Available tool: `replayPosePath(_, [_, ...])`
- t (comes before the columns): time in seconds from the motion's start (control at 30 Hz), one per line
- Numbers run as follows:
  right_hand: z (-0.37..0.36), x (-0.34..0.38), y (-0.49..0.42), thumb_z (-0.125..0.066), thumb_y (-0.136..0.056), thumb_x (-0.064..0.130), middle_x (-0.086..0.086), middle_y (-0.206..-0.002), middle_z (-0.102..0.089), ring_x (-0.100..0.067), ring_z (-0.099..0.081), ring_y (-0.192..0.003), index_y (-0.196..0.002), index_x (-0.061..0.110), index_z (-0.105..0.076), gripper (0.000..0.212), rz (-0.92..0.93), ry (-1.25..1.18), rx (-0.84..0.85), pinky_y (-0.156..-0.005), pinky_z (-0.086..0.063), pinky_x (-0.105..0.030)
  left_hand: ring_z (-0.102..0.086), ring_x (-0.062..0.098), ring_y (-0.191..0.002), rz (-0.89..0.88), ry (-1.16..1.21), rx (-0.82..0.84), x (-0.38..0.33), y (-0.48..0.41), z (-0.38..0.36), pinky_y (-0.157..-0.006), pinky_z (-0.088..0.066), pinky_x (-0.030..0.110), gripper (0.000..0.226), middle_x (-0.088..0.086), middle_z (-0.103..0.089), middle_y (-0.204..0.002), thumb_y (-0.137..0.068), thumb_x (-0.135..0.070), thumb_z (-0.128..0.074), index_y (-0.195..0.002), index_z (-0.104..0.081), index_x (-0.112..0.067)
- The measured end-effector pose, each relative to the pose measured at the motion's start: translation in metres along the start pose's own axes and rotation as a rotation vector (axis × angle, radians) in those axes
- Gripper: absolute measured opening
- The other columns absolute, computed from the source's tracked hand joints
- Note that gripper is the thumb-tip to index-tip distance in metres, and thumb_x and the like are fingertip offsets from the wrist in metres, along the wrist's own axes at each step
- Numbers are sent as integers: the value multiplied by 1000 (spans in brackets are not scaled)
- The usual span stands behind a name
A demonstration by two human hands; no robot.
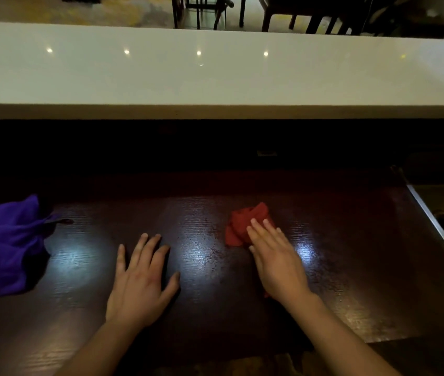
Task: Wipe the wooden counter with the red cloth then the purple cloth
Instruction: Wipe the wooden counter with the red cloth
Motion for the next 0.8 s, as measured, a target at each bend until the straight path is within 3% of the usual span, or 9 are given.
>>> replayPosePath(0.17, [-6, 20, -57, -41, -100, 26, -3, -157, -31, -27, -20, -147, -145, 15, -39, 46, -285, -16, -38, -121, -14, -41, -29, 28, -146, 6, -14, -3, -1, 0, 1, -117, -15, 63, 63, 10, -45, -150, -86, -53, -39, -130, -55, -12])
replayPosePath(0.27, [-21, 65, -75, -39, -100, 28, 0, -159, -26, -25, -16, -148, -147, 18, -35, 48, -117, -70, 14, -121, -10, -39, -29, 28, -146, 8, -13, -1, -1, -1, 2, -117, -15, 62, 63, 10, -45, -149, -86, -53, -39, -131, -56, -12])
replayPosePath(0.37, [-36, 98, -49, -47, -96, 27, 0, -155, -35, -24, -24, -146, -144, 19, -41, 49, 205, -80, 91, -119, -14, -40, -29, 27, -146, 11, -16, 6, 0, 0, 1, -117, -16, 61, 64, 9, -45, -150, -86, -54, -39, -132, -56, -13])
replayPosePath(0.43, [-36, 92, -46, -47, -96, 28, 1, -153, -39, -21, -27, -145, -142, 19, -43, 47, 296, -97, 112, -119, -16, -39, -28, 26, -146, 17, -17, 4, 1, 0, 0, -117, -16, 60, 64, 8, -45, -150, -86, -55, -40, -131, -56, -14])
replayPosePath(0.5, [-37, 79, -70, -45, -98, 26, 1, -154, -37, -21, -25, -145, -143, 18, -42, 46, 242, -70, 81, -120, -13, -38, -28, 25, -146, 16, -7, -1, 3, 0, 0, -117, -18, 61, 62, 7, -45, -150, -85, -55, -42, -130, -57, -15])
replayPosePath(0.63, [-31, 81, -112, -38, -101, 24, 2, -157, -30, -22, -18, -147, -147, 18, -36, 46, -103, -120, 25, -121, -10, -37, -30, 23, -145, 23, 18, -18, 5, -3, 0, -116, -20, 60, 60, 5, -47, -148, -83, -55, -46, -127, -59, -17])
replayPosePath(0.7, [-34, 94, -92, -42, -100, 23, 0, -157, -30, -24, -19, -147, -147, 17, -37, 48, -55, -113, 33, -121, -11, -38, -30, 23, -145, 22, 22, -20, 6, -3, -1, -116, -20, 60, 59, 4, -47, -148, -82, -55, -47, -126, -59, -17])
replayPosePath(0.8, [-35, 101, -29, -54, -92, 20, 0, -154, -37, -24, -26, -145, -143, 17, -42, 52, 201, -105, 55, -120, -19, -41, -29, 23, -145, 17, 20, -13, 5, -2, -1, -116, -19, 59, 60, 5, -47, -149, -83, -55, -46, -128, -59, -17])
Point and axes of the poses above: each hand's wrist, its own y-axis away from the middle knuckle, its own z-axis out of the back of the hand, x = y × z, the point moved 1 cm from there along -y, towards the middle knuckle
